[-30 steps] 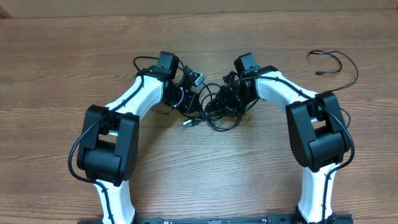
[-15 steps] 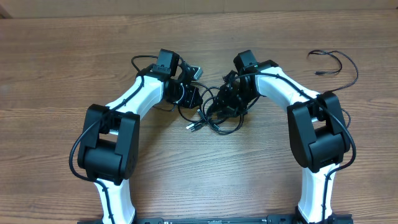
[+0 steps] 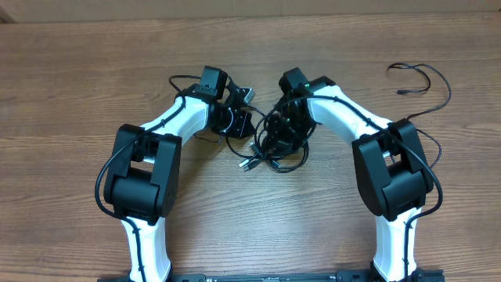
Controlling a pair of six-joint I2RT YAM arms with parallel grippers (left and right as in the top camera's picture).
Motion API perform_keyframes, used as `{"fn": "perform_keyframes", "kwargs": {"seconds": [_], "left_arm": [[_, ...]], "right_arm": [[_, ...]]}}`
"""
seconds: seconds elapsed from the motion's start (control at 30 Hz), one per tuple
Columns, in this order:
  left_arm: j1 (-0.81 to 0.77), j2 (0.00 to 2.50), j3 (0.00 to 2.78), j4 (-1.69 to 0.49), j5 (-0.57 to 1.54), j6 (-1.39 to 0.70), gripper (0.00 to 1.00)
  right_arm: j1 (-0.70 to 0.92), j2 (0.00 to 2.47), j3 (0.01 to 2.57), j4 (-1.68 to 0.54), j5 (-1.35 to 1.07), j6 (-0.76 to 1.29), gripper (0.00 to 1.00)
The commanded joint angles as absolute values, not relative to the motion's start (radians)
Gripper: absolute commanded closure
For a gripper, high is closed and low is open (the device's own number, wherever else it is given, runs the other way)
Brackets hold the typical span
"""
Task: Untangle cables
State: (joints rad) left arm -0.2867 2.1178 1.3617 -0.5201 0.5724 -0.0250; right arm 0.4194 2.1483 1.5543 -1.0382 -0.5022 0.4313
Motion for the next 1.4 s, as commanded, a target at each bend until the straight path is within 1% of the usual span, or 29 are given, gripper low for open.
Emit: {"fn": "perform_keyframes", "kwargs": {"seconds": [0.0, 0.13, 0.27, 0.3, 0.37, 1.2, 1.37], "left_arm": [[-0.288, 2.127, 1.364, -0.513, 0.484, -0.08, 0.96], [-0.286, 2.127, 1.364, -0.507, 0.46, -0.128, 0.96], [-0.287, 2.127, 1.364, -0.507, 0.461, -0.129, 0.96], [-0.287, 2.127, 1.364, -0.507, 0.465, -0.129, 0.96], [-0.287, 2.127, 1.364, -0.505, 0.466, -0.136, 0.96], [-0.287, 2.127, 1.364, -0.498, 0.469, -0.136, 0.96], [-0.287, 2.127, 1.364, -0.497, 0.469, -0.136, 0.96]], "right_arm": [[0.42, 2.115, 1.647, -1.094, -0.43, 0.442, 0.74], [0.421, 2.115, 1.659, -1.116, -0.37, 0.442, 0.7], [0.421, 2.115, 1.652, -1.15, -0.31, 0.45, 0.72], [0.423, 2.115, 1.647, -1.155, -0.305, 0.449, 0.74], [0.43, 2.116, 1.642, -1.155, -0.307, 0.449, 0.75], [0.52, 2.117, 1.64, -1.169, -0.305, 0.469, 0.75], [0.522, 2.117, 1.64, -1.168, -0.259, 0.48, 0.75]]}}
